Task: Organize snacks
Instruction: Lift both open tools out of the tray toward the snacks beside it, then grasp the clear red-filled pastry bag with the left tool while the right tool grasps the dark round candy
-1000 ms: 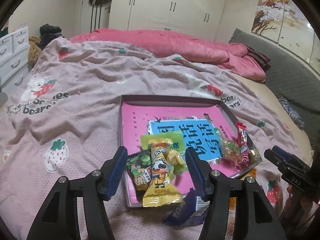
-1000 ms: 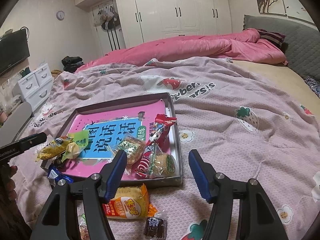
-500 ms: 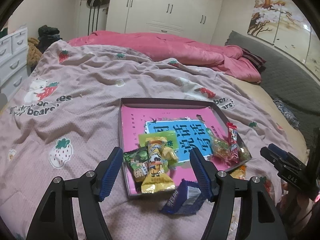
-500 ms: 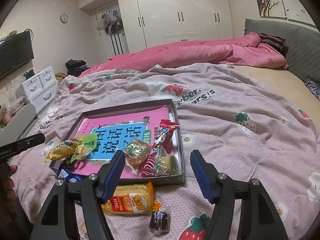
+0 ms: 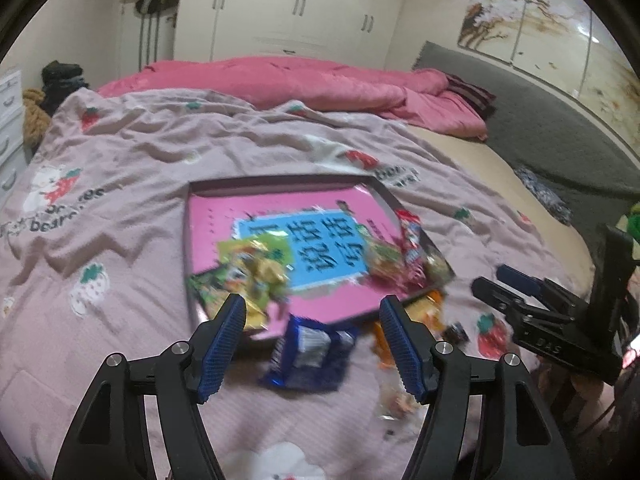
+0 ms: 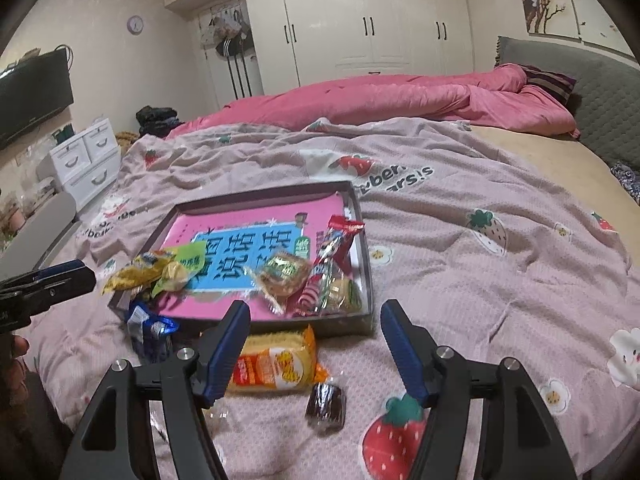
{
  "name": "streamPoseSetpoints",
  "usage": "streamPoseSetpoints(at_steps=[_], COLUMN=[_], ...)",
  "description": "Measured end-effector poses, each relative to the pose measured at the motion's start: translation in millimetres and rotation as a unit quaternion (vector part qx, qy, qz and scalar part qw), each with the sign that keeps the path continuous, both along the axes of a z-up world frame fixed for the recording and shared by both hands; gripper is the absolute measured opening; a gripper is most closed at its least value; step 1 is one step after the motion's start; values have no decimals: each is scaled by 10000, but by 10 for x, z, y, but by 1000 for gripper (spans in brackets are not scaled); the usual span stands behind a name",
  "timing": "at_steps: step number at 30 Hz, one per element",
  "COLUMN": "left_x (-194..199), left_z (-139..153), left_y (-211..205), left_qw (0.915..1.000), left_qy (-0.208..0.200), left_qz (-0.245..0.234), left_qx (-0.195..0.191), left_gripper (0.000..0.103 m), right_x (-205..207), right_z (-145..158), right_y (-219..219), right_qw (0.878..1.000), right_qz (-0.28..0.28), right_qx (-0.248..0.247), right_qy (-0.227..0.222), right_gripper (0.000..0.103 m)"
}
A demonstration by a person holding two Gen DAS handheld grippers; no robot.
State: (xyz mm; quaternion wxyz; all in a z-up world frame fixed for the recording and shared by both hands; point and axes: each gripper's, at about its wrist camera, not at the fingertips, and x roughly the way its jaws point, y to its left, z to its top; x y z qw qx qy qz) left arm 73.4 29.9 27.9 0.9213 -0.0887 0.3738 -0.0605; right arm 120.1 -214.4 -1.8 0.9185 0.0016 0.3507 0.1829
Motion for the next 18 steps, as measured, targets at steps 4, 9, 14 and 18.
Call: streamPoseSetpoints(at_steps=[4, 9, 14, 18], left_x=[-57, -107, -121, -120], left_z=[-103, -210, -343, -403], left_y=[-166, -346, -485, -534], left_qw=[9995, 9981, 9958, 9947], left_qy=[182, 374, 614, 715], left_qz=[-249, -489, -672, -741], left_qx=[18, 41, 34, 60], left_gripper=[71, 71, 71, 71], right_x=[-74, -128, -151, -147], right_z=[-108, -234, -322, -383], right_y=[7, -2, 31, 67], right_qw=[9996, 9981, 9964, 9950], right_qz=[28, 59, 158, 265], right_qx=[-182, -346, -501, -597], right_qy=[210, 496, 659, 752], right_gripper=[67, 67, 67, 60])
